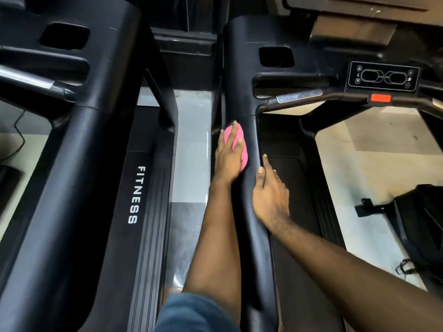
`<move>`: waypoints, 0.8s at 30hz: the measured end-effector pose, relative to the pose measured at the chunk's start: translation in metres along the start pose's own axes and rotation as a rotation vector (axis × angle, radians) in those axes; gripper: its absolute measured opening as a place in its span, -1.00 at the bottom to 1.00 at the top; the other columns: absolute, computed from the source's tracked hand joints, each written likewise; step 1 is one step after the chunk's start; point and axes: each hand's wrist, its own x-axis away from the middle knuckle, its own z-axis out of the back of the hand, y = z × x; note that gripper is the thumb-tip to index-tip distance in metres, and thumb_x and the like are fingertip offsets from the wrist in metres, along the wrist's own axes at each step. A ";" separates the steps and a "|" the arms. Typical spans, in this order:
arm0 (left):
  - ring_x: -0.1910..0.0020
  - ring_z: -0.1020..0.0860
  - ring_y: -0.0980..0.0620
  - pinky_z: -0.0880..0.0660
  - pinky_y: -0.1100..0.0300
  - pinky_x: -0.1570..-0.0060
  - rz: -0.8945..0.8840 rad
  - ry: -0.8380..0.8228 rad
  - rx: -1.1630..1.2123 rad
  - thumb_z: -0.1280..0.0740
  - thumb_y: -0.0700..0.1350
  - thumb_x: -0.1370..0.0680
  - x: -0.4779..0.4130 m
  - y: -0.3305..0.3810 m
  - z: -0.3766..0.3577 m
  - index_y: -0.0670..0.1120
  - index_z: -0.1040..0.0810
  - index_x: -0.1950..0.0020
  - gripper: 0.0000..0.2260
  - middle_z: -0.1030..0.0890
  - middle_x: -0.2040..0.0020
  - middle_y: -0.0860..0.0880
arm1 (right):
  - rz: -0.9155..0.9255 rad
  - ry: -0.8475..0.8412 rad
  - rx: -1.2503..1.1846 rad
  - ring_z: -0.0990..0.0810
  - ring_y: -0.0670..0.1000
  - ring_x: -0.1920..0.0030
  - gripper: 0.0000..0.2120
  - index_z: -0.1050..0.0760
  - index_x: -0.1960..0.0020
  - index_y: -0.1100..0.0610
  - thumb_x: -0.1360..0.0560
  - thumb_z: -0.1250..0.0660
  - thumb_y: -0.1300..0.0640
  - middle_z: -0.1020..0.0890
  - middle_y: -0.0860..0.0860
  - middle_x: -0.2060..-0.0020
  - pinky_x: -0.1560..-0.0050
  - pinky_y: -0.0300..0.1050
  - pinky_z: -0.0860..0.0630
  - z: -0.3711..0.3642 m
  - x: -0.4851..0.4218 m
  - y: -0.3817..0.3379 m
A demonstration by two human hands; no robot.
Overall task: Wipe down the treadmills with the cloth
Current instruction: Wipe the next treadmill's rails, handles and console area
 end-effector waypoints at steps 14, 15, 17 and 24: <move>-0.55 0.00 0.37 0.00 0.25 -0.50 -0.066 -0.022 0.100 -0.10 -0.04 -0.74 0.111 -0.024 -0.004 0.25 -0.17 -0.60 -0.56 -0.12 -0.58 0.34 | -0.142 -0.123 -0.023 -0.25 0.20 -0.56 -0.46 -0.13 -0.63 -0.04 -0.71 0.17 -0.17 -0.34 0.08 -0.56 -0.51 0.28 -0.17 0.012 -0.070 -0.039; -0.56 0.02 0.37 0.02 0.25 -0.50 -0.065 -0.021 0.114 -0.10 -0.05 -0.74 0.103 -0.026 -0.004 0.25 -0.17 -0.60 -0.56 -0.12 -0.58 0.35 | -0.130 -0.092 -0.023 -0.31 0.23 -0.52 -0.47 -0.14 -0.63 -0.04 -0.71 0.16 -0.16 -0.40 0.12 -0.51 -0.48 0.27 -0.22 0.008 -0.075 -0.041; -0.57 0.03 0.34 0.03 0.19 -0.54 -0.085 -0.016 0.178 -0.11 -0.06 -0.74 0.085 -0.031 -0.004 0.21 -0.18 -0.60 -0.56 -0.14 -0.59 0.32 | -0.118 -0.055 0.015 -0.41 0.26 -0.44 -0.48 -0.17 -0.62 -0.01 -0.72 0.14 -0.13 -0.50 0.18 -0.41 -0.43 0.24 -0.30 0.004 -0.074 -0.041; -0.57 -0.10 0.28 -0.03 -0.04 -0.60 0.014 -0.081 0.343 -0.15 0.26 -0.55 -0.079 -0.025 0.002 0.52 -0.25 -0.42 -0.57 -0.17 -0.56 0.37 | -0.077 0.006 0.108 -0.50 0.28 -0.32 -0.50 -0.21 -0.60 0.05 -0.72 0.10 -0.07 -0.57 0.21 -0.32 -0.43 0.25 -0.31 -0.008 -0.085 -0.031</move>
